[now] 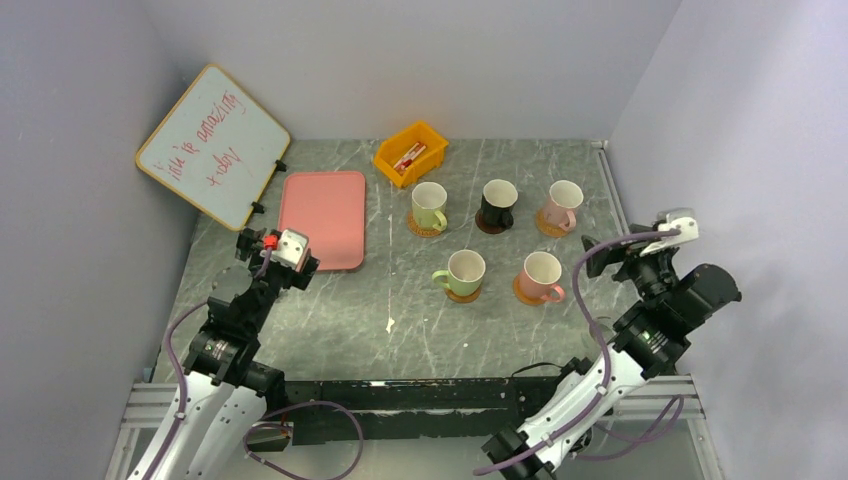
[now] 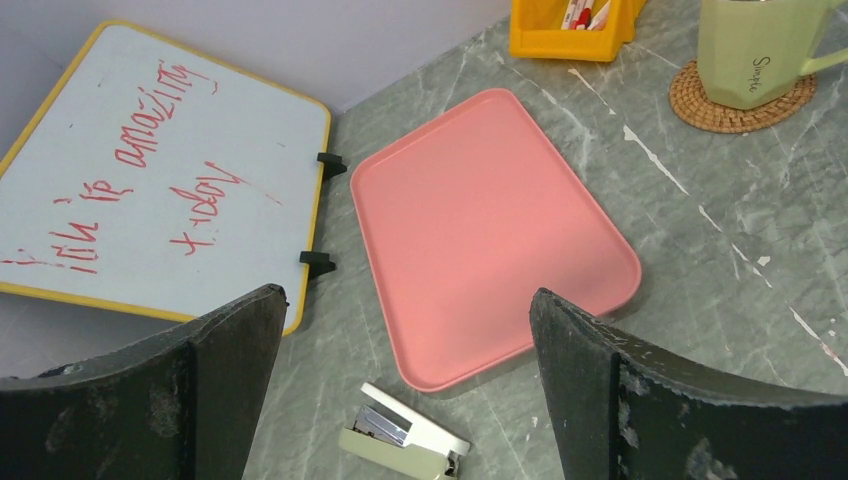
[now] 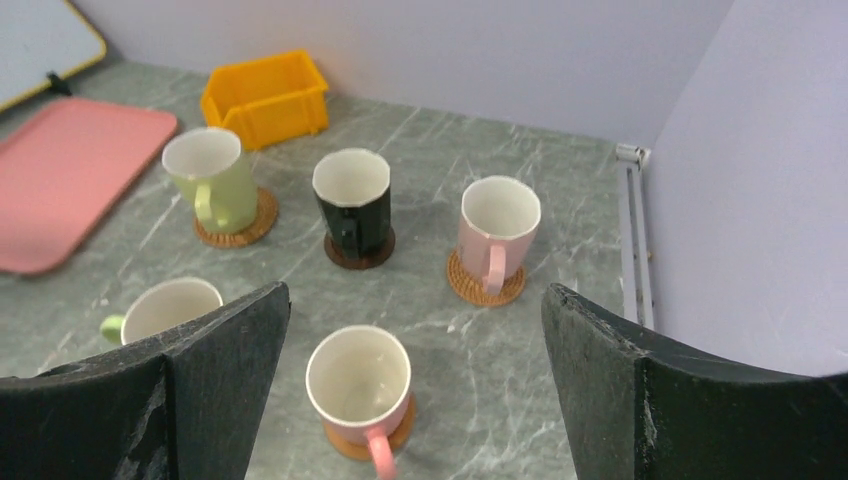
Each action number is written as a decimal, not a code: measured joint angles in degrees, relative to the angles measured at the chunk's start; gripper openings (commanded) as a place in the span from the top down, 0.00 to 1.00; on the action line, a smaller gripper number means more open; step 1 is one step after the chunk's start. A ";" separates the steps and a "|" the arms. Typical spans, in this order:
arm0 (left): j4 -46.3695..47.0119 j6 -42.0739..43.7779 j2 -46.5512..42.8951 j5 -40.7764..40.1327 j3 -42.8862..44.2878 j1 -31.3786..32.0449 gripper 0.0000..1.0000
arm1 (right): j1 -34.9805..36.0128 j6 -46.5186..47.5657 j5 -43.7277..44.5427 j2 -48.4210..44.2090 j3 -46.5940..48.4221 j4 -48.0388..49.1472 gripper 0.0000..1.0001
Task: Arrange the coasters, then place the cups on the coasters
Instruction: Reset both arms
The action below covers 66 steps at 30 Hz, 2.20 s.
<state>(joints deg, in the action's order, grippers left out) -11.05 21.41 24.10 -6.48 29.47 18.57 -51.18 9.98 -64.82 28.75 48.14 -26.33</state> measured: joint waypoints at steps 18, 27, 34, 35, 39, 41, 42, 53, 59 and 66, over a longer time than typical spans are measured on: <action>0.00 0.00 -0.11 -0.48 -0.26 0.00 0.04 | 15.82 -11.52 20.39 21.24 5.62 11.69 0.00; -0.02 0.04 -0.13 -0.44 -0.26 0.00 0.04 | 60.41 -4.02 42.88 23.98 5.81 2.75 0.00; -1.77 0.52 -0.46 2.51 -0.20 0.00 0.04 | 63.71 0.57 46.12 6.01 -0.59 -2.73 0.00; -2.38 0.81 -0.55 3.43 -0.15 0.00 0.04 | 63.71 0.92 46.38 2.49 -1.44 -3.08 0.00; -5.57 1.77 -0.66 5.88 0.59 0.00 0.04 | 63.71 1.22 47.01 -10.36 -3.89 -3.39 0.00; -7.15 1.90 -1.09 6.67 1.29 0.00 0.04 | 63.71 1.16 46.97 -15.54 -4.98 -3.19 0.00; -7.78 1.99 -1.49 6.95 1.60 0.00 0.04 | 63.71 1.09 46.93 -17.55 -5.60 -3.17 0.00; -9.38 1.86 -17.55 9.05 2.36 0.00 0.04 | 63.65 -2.47 48.37 -27.15 -10.08 -4.04 0.00; -10.49 1.88 -20.65 8.74 2.36 0.00 0.04 | 63.65 -4.24 48.83 -28.24 -9.86 -4.11 0.00; -12.81 1.92 -21.29 9.97 1.64 0.00 0.04 | 63.65 -4.09 48.70 -28.24 -9.86 -4.11 0.00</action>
<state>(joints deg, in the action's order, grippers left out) -23.86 23.33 2.81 3.49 31.11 18.57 12.47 5.89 -16.12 0.51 38.28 -30.44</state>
